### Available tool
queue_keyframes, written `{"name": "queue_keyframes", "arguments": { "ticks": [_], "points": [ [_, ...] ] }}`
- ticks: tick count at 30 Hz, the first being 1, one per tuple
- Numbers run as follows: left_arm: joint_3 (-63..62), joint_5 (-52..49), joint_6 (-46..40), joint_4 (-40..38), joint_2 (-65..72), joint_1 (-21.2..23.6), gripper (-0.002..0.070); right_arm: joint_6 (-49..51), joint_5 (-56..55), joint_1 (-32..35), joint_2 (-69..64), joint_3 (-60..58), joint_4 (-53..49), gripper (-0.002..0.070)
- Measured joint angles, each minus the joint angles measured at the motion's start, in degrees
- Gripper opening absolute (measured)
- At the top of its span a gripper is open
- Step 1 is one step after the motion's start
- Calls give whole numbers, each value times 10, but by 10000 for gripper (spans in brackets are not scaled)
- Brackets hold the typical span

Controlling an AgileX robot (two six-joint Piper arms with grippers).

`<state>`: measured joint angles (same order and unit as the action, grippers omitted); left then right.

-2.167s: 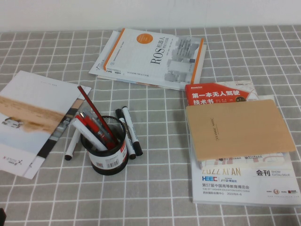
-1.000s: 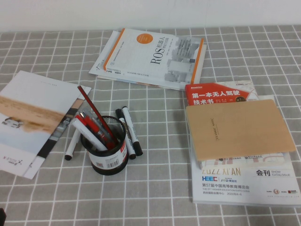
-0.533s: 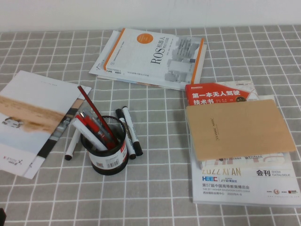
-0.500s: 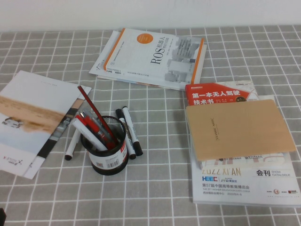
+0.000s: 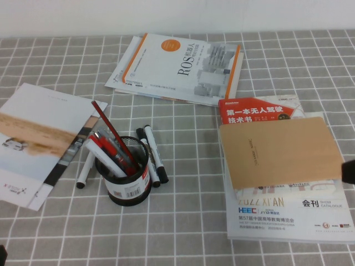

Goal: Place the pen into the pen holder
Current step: Pick up the pen on the table

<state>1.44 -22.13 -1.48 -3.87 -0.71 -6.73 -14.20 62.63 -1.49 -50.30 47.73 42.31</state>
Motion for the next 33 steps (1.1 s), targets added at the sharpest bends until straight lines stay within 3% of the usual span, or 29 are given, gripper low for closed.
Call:
{"name": "queue_keyframes", "arguments": {
  "ticks": [4,11,23,29,33],
  "points": [
    [0,0,0,0,0,0,-4,23,63,-18,-152,119,-80,-13],
    [0,0,0,0,0,0,-4,130,77,-187,-318,280,-303,-13],
    [0,0,0,0,0,0,-4,142,79,-323,-534,510,-356,-13],
    [0,0,0,0,0,0,-3,160,83,-352,-630,641,-388,-5],
    [0,0,0,0,0,0,-4,168,83,-357,-691,731,-390,44]
  ]
}}
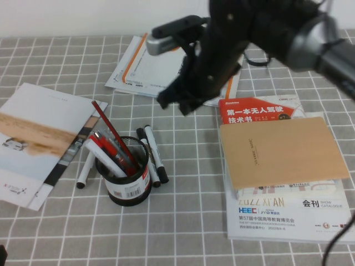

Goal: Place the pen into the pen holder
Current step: Pick up the pen on the table

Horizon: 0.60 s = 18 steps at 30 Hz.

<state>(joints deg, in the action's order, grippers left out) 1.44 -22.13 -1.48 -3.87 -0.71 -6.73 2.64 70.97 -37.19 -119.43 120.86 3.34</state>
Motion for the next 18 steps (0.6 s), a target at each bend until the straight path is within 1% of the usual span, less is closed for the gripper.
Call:
{"name": "queue_keyframes", "arguments": {
  "ticks": [6,8,11,18],
  "points": [
    [0,0,0,0,0,0,-4,5,1,-2,-79,109,0,188],
    [0,0,0,0,0,0,-4,6,1,-4,-97,131,0,215],
    [0,0,0,0,0,0,-4,8,3,-5,-124,159,0,232],
    [0,0,0,0,0,0,-4,10,4,-5,-169,180,-1,239]
  ]
}}
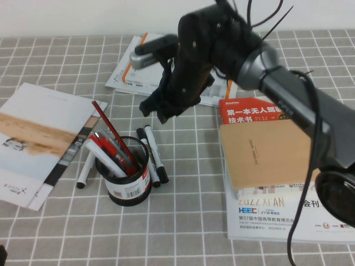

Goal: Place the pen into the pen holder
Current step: Pick up the pen on the table

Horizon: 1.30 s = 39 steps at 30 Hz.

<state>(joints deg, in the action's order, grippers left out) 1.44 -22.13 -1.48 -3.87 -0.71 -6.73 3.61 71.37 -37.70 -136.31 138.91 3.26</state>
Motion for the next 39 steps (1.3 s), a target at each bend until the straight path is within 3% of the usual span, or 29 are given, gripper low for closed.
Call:
{"name": "queue_keyframes", "arguments": {
  "ticks": [12,24,39],
  "points": [
    [0,0,0,0,0,0,-4,0,-65,-4,-25,1,40,313],
    [0,0,0,0,0,0,-4,1,-103,-11,-58,1,53,313],
    [0,0,0,0,0,0,-4,16,-85,-3,-89,1,48,263]
  ]
}}
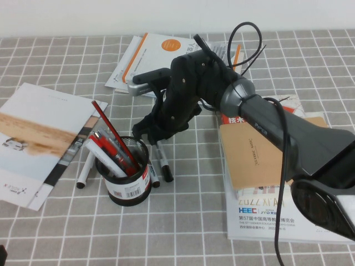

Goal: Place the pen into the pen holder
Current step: Pick up the pen on the table, then place the pen onto the pen holder

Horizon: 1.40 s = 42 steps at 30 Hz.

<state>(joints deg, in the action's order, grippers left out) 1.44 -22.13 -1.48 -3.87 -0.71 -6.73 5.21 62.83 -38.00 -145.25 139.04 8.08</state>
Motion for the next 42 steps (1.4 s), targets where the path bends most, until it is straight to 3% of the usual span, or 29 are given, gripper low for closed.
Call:
{"name": "queue_keyframes", "arguments": {
  "ticks": [8,13,24,29,32,35,42],
  "points": [
    [0,0,0,0,0,0,-4,10,21,5,-1,0,-14,205],
    [0,0,0,0,0,0,-4,14,24,5,0,1,-16,92],
    [0,0,0,0,0,0,-4,61,38,16,84,1,-57,94],
    [0,0,0,0,0,0,-4,100,-26,16,149,-50,-62,94],
    [0,0,0,0,0,0,-4,122,-113,12,213,-142,-64,94],
    [0,0,0,0,0,0,-4,153,-264,9,297,-307,-64,94],
    [0,0,0,0,0,0,-4,172,-897,4,491,-735,-81,94]
  ]
}}
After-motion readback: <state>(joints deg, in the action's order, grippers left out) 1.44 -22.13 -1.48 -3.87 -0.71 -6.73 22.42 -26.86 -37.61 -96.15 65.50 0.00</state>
